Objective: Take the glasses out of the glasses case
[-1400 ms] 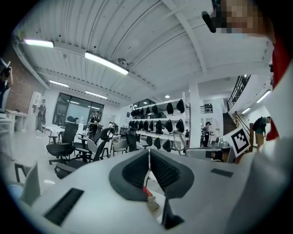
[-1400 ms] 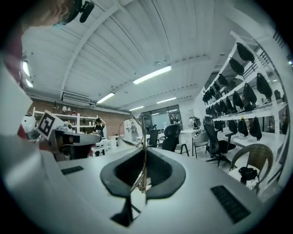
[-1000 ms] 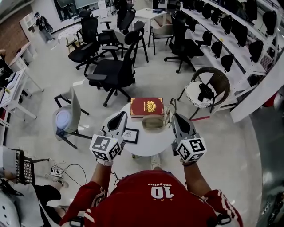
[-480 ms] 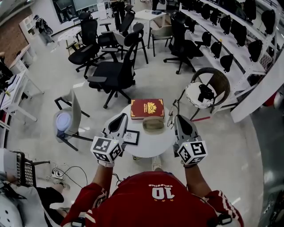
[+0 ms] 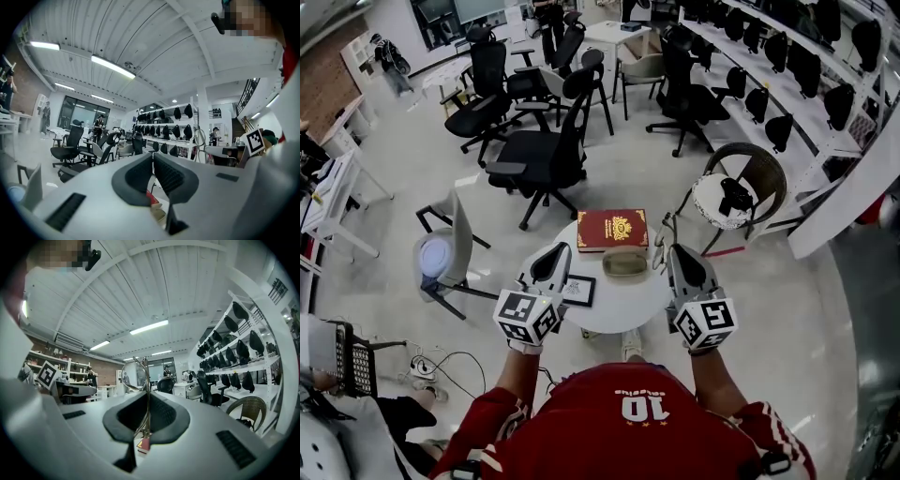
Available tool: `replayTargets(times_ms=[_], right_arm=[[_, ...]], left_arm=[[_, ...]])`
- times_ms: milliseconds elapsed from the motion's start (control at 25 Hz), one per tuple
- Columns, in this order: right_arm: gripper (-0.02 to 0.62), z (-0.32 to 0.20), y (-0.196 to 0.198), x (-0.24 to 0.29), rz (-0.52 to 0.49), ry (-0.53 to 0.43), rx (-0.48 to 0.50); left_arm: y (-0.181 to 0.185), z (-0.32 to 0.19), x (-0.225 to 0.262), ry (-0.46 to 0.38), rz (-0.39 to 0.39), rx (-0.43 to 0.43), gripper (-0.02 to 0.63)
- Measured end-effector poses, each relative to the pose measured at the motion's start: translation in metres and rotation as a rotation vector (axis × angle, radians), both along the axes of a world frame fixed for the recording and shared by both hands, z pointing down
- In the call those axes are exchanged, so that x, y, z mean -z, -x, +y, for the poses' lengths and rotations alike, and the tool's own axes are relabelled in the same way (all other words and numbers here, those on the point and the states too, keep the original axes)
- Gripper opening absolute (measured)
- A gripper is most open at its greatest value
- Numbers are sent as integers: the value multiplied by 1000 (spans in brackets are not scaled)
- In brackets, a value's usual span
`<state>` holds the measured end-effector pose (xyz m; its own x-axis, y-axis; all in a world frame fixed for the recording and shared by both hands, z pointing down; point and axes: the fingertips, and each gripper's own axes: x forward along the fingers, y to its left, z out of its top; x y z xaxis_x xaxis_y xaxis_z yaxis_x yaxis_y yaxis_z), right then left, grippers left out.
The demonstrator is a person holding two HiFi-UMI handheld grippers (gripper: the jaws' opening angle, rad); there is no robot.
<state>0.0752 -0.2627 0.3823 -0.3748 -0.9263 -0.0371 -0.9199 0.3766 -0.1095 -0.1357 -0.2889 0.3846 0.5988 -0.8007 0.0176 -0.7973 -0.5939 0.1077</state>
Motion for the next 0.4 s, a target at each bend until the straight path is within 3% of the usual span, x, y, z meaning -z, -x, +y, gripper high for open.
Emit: replayTargets(times_ms=[400], right_arm=[[27,0,4,0,8,8,10]], left_arm=[[1,1,3,-7,-7,0,18]])
